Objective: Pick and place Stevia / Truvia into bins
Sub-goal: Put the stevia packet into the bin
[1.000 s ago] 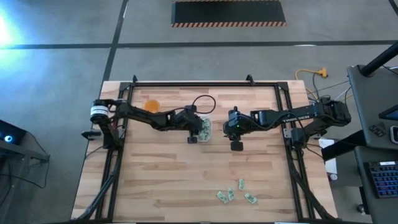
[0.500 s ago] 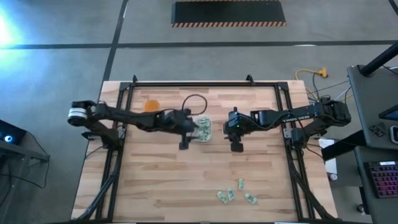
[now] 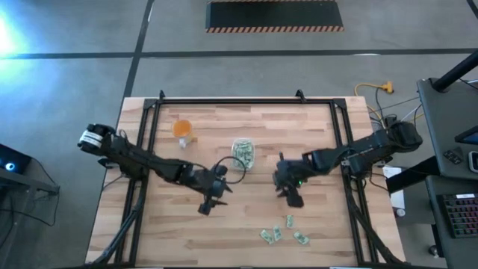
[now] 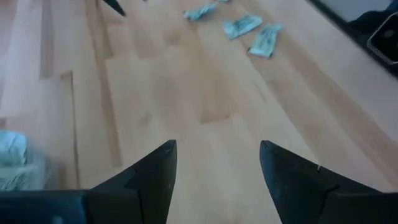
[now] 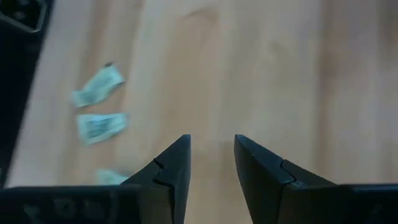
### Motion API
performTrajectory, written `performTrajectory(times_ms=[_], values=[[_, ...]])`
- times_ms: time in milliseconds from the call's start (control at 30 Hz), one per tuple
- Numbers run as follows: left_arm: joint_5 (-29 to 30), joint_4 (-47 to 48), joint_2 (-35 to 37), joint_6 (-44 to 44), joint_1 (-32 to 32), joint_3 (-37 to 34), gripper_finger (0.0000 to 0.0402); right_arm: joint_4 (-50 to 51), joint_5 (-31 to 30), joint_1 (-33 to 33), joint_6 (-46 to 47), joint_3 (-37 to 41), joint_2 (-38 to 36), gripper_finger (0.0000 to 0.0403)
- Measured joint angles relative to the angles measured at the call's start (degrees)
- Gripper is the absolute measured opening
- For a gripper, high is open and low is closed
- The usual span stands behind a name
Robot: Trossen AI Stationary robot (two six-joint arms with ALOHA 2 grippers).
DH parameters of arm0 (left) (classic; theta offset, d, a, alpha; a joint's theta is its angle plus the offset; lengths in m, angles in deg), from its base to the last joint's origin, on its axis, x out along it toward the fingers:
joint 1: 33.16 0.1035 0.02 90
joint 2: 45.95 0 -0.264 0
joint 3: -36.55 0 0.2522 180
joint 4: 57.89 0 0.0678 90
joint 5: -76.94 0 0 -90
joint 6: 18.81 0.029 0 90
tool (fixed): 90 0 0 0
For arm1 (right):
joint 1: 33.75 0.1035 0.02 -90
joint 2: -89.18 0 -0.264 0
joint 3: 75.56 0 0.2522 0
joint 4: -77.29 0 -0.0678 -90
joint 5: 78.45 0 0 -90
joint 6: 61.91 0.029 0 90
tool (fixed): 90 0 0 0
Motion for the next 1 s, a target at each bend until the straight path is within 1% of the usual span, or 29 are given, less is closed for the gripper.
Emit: performTrajectory(times_ms=[100, 167, 300, 433, 567, 667, 767, 1000], values=[[0.0, -3.8, -0.2, 0.5, -1.0, -1.0, 0.0212, 0.0, -0.4, 4.9, 5.2, 0.0, 0.0, 0.0115], [0.1, -4.0, -0.2, 1.2, -1.0, -1.3, 0.0212, -0.1, -1.5, 8.4, 8.9, 0.0, 0.0, 0.0113], [1.1, -4.0, -0.3, 1.6, -0.9, -1.6, 0.0213, 0.0, -8.6, 15.9, 14.0, 0.0, 0.0, 0.0106], [1.9, -5.2, -0.3, 2.0, -0.9, -2.0, 0.0213, 0.1, -13.7, 22.4, 18.8, 0.1, 0.3, 0.0100], [1.9, -5.8, -0.3, 2.0, -1.0, -2.0, 0.0213, 0.0, -21.4, 26.9, 21.3, 0.1, 1.9, 0.0095], [1.9, -7.0, -0.3, 2.0, -0.9, -2.0, 0.0213, -0.4, -26.3, 28.3, 21.4, 0.1, 4.3, 0.0093], [1.9, -6.9, -0.3, 1.9, -1.0, -2.0, 0.0213, -0.6, -26.8, 28.3, 22.1, 0.1, 7.4, 0.0096], [1.9, -7.1, -0.3, 1.7, -0.9, -2.0, 0.0213, 0.4, -23.0, 28.3, 26.5, 0.2, 10.9, 0.0113]])
